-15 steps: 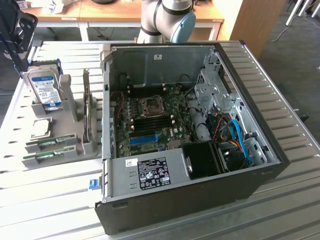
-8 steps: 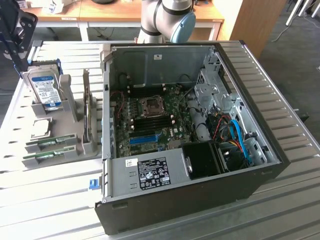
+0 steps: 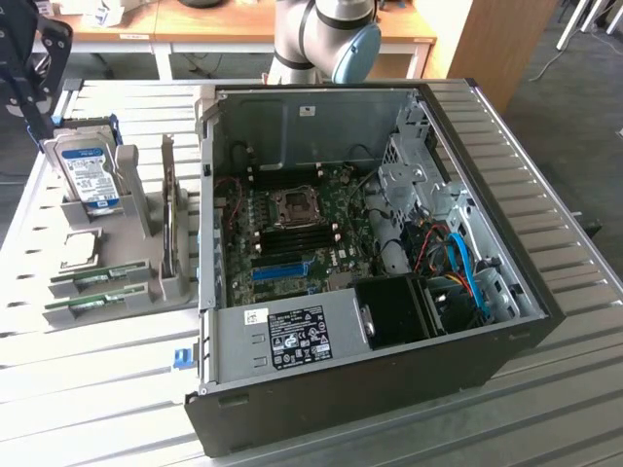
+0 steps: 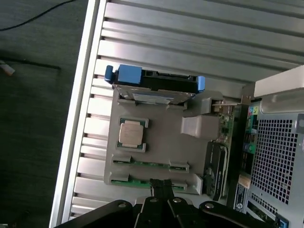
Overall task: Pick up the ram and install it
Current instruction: 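Pick up the ram and move it above insertion slot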
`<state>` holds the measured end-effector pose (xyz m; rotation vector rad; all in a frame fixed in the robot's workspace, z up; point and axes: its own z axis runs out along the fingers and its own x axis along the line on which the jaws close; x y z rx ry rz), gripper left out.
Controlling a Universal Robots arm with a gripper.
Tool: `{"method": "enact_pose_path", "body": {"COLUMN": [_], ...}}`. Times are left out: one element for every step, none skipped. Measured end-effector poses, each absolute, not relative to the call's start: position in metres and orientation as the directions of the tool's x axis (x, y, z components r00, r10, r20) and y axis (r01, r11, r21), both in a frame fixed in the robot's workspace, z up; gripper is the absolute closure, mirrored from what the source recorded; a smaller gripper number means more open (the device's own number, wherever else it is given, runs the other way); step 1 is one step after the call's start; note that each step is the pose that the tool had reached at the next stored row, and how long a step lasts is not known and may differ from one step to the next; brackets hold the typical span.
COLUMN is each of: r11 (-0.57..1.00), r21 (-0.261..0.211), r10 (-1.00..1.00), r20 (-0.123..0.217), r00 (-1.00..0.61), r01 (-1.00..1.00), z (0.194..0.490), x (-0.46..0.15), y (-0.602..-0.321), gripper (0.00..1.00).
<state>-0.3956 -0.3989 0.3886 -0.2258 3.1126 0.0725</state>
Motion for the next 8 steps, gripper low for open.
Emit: {"method": "enact_pose_path", "body": {"r11": [0.986, 0.983, 0.979, 0.976, 0.973, 0.970, 0.967, 0.963], "r21": [0.045, 0.045, 0.045, 0.045, 0.045, 0.045, 0.045, 0.045], "r10": [-0.162, -0.179, -0.196, -0.210, -0.226, -0.239, -0.252, -0.264], "r20": [-0.023, -0.023, -0.023, -0.023, -0.023, -0.023, -0.023, -0.023], "r00": [-0.987, -0.984, -0.980, -0.977, -0.974, -0.971, -0.968, -0.964], "r01": [-0.163, -0.180, -0.197, -0.211, -0.227, -0.240, -0.252, -0.264], "z": [0.3886, 0.3886, 0.3886, 0.3886, 0.3886, 0.3886, 0.3886, 0.3886], "x": [-0.3957, -0.3957, -0.3957, -0.3957, -0.3957, -0.3957, -0.3957, -0.3957], "y": [-0.3989, -0.3989, -0.3989, -0.3989, -0.3989, -0.3989, -0.3989, -0.3989], "gripper": [0.89, 0.89, 0.89, 0.89, 0.89, 0.89, 0.89, 0.89]}}
